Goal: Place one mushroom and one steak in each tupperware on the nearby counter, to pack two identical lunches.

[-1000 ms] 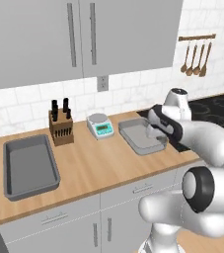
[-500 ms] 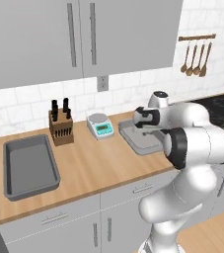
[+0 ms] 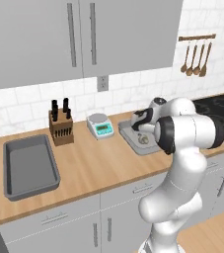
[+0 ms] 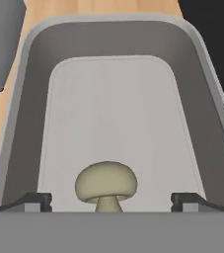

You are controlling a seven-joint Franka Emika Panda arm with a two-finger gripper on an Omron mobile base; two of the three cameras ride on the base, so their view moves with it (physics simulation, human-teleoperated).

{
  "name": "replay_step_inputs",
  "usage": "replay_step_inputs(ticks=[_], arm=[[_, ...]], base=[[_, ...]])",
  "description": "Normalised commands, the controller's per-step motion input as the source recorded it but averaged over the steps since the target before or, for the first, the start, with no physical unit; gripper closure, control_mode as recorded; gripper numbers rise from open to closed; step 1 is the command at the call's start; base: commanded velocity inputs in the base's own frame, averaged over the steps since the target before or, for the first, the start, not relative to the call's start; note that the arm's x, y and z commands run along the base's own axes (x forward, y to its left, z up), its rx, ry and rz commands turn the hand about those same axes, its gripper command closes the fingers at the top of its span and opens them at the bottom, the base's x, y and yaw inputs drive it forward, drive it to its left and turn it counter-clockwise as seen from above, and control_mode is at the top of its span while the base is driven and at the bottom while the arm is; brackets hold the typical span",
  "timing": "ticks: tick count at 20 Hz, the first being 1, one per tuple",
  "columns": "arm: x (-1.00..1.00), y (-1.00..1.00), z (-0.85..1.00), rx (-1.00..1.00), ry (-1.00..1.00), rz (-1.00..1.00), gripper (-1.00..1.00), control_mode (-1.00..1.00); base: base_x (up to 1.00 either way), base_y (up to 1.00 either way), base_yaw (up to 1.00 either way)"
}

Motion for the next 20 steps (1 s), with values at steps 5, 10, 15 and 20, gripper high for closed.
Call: replay_step_inputs(ticks=[5, 10, 15, 20], arm=[[-0.41, 0.0, 0.25, 0.01, -0.26, -0.04, -1.0, -1.0], [-1.0, -0.01, 0.63, 0.01, -0.47, -0.07, -1.0, -1.0], [-1.0, 0.0, 0.98, 0.0, -0.34, -0.06, -1.0, -1.0], [-1.0, -0.01, 1.0, 0.0, 0.08, -0.06, -1.0, -1.0]], base=[[0.0, 0.0, 0.0], [0.0, 0.0, 0.0], [0.0, 0.0, 0.0], [0.0, 0.0, 0.0]])
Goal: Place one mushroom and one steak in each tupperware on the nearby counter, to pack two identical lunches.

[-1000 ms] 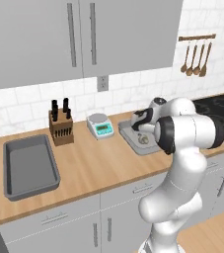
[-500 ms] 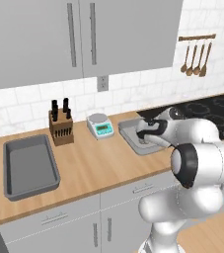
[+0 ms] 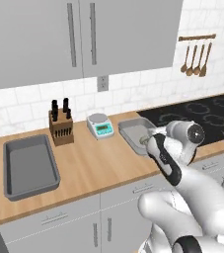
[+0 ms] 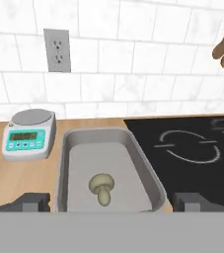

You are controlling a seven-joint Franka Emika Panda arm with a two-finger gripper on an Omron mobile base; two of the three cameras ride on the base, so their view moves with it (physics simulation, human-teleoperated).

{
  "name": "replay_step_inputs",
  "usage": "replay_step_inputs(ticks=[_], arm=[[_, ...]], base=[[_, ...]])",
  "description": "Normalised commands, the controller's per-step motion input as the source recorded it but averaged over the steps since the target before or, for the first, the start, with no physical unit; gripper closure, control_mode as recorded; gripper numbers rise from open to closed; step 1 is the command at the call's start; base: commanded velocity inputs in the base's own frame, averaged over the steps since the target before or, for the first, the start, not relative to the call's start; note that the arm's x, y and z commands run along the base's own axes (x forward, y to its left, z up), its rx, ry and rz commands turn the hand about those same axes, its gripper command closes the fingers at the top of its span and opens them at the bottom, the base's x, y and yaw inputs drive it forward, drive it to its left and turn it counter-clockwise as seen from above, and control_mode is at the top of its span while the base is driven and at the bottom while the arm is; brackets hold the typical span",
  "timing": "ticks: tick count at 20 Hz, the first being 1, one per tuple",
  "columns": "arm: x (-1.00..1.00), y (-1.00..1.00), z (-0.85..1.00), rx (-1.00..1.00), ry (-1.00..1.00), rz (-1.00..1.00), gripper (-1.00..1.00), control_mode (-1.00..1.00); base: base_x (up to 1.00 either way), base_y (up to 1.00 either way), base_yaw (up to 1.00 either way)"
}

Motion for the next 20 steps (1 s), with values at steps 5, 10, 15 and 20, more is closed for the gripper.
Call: replay_step_inputs(ticks=[5, 10, 15, 20], arm=[[-0.87, 0.07, 0.88, 0.0, 0.63, -0.01, -1.0, -1.0], [-0.6, 0.18, 0.01, -0.01, 0.36, 0.0, -1.0, 1.0], [0.0, 0.0, 0.0, 0.0, 0.0, 0.0, -1.0, 1.0], [0.0, 0.0, 0.0, 0.0, 0.0, 0.0, -1.0, 1.0]], base=[[0.0, 0.0, 0.0], [-0.4, 0.04, 0.0], [-1.0, 0.0, 0.17], [-0.86, 0.28, 0.64]])
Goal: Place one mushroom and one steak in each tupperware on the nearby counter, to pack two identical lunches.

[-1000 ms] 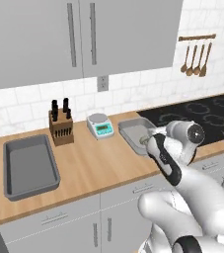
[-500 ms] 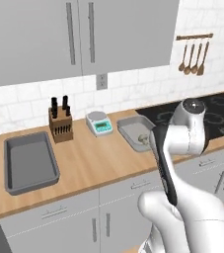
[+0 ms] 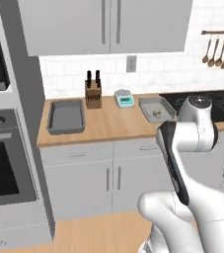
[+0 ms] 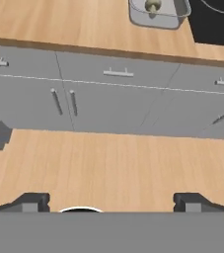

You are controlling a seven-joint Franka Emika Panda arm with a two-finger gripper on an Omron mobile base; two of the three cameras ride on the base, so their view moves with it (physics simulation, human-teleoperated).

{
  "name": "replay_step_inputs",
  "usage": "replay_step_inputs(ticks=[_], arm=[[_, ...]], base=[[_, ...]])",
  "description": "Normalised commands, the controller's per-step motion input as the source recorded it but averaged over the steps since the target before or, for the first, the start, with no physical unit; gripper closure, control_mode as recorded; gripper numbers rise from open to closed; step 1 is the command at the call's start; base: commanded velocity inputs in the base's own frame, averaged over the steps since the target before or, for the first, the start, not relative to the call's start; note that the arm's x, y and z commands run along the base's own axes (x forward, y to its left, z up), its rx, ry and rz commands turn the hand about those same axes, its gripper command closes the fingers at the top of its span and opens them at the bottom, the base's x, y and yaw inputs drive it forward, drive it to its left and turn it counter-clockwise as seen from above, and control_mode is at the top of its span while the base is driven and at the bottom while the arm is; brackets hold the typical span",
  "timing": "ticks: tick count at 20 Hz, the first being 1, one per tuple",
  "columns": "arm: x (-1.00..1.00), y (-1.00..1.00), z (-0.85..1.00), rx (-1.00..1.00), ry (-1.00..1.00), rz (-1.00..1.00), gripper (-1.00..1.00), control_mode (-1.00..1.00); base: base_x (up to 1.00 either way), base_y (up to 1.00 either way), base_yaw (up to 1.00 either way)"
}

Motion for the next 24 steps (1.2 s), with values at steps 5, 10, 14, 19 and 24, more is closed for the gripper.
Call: replay_step_inputs(ticks=[5, 10, 14, 19, 24], arm=[[0.0, 0.0, 0.0, 0.0, 0.0, 0.0, -1.0, 1.0], [0.0, 0.0, 0.0, 0.0, 0.0, 0.0, -1.0, 1.0], [0.0, 0.0, 0.0, 0.0, 0.0, 0.0, -1.0, 1.0], [0.0, 0.0, 0.0, 0.0, 0.0, 0.0, -1.0, 1.0], [0.0, 0.0, 0.0, 0.0, 0.0, 0.0, -1.0, 1.0]], base=[[-0.21, 0.96, 0.58], [-0.05, 1.0, 0.42], [-0.62, 1.0, 0.42], [-0.39, 1.0, 0.33], [-0.14, 1.0, 0.27]])
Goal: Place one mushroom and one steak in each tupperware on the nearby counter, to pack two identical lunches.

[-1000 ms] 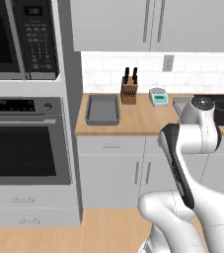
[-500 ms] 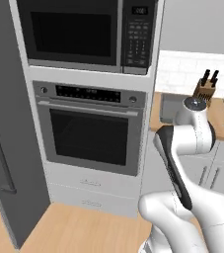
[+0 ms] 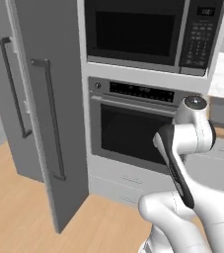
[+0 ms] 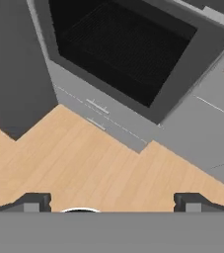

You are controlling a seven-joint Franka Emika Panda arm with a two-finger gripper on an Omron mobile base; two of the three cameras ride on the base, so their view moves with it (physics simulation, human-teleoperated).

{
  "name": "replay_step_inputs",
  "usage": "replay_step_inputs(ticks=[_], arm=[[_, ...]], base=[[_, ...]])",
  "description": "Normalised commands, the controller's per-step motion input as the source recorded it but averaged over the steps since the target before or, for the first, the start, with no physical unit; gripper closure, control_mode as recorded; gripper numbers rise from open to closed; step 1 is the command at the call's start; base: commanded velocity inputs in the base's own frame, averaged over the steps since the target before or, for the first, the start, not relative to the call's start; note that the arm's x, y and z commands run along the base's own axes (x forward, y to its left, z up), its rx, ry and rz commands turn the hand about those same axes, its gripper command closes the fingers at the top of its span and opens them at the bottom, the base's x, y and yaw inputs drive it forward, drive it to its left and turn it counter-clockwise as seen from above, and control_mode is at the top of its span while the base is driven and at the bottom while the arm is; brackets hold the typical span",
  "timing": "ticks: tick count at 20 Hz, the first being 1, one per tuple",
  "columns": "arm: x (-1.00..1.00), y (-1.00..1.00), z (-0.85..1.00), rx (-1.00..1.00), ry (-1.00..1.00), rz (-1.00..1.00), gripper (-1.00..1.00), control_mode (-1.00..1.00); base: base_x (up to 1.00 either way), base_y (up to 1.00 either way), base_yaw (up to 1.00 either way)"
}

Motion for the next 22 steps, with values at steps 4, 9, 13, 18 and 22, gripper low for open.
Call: replay_step_inputs(ticks=[4, 9, 13, 18, 22], arm=[[0.0, 0.0, 0.0, 0.0, 0.0, 0.0, -1.0, 1.0], [0.0, 0.0, 0.0, 0.0, 0.0, 0.0, -1.0, 1.0], [0.0, 0.0, 0.0, 0.0, 0.0, 0.0, -1.0, 1.0], [0.0, 0.0, 0.0, 0.0, 0.0, 0.0, -1.0, 1.0], [0.0, 0.0, 0.0, 0.0, 0.0, 0.0, -1.0, 1.0]], base=[[0.22, 1.0, 0.27], [0.05, 1.0, 0.17], [-0.55, 1.0, 0.07], [-0.29, 1.0, 0.02], [0.2, 1.0, -0.09]])
